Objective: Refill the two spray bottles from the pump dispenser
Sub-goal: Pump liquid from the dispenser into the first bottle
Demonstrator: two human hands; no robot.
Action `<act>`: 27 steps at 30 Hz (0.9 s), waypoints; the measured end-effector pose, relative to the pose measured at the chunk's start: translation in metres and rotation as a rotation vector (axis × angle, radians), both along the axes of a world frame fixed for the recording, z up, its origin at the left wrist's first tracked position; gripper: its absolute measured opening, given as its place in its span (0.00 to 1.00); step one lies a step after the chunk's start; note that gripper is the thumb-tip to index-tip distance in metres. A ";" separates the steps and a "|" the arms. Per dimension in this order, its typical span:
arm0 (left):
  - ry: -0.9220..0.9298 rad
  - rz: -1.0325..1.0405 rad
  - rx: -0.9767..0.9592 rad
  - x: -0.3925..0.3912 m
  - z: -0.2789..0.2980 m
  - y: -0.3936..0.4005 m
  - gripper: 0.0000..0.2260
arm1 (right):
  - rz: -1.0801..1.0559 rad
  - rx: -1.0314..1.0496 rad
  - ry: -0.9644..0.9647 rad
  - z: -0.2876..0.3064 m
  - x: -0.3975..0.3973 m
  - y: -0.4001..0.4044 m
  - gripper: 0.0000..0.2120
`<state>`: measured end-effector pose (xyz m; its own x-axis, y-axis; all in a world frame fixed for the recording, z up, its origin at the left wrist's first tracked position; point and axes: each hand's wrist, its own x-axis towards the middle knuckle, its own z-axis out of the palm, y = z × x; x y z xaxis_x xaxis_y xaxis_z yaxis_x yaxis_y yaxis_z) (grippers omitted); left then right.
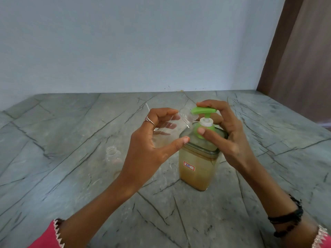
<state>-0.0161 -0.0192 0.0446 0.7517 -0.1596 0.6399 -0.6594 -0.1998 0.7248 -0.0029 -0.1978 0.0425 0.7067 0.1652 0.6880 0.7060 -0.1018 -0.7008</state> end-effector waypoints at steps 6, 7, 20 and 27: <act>0.005 -0.002 -0.004 0.001 -0.001 0.000 0.21 | 0.035 0.064 0.017 0.000 0.001 0.003 0.19; 0.003 -0.002 -0.003 0.001 -0.001 0.000 0.21 | 0.037 0.091 0.025 0.000 0.001 0.004 0.19; -0.011 0.005 0.028 0.003 -0.002 0.000 0.21 | -0.021 0.173 0.062 0.007 0.005 0.008 0.14; -0.001 0.010 0.005 0.003 -0.001 0.000 0.20 | -0.028 0.106 0.005 -0.003 0.002 0.006 0.16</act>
<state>-0.0134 -0.0196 0.0435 0.7526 -0.1556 0.6398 -0.6581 -0.2098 0.7231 -0.0005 -0.1915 0.0397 0.7133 0.0719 0.6972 0.7006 -0.0468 -0.7120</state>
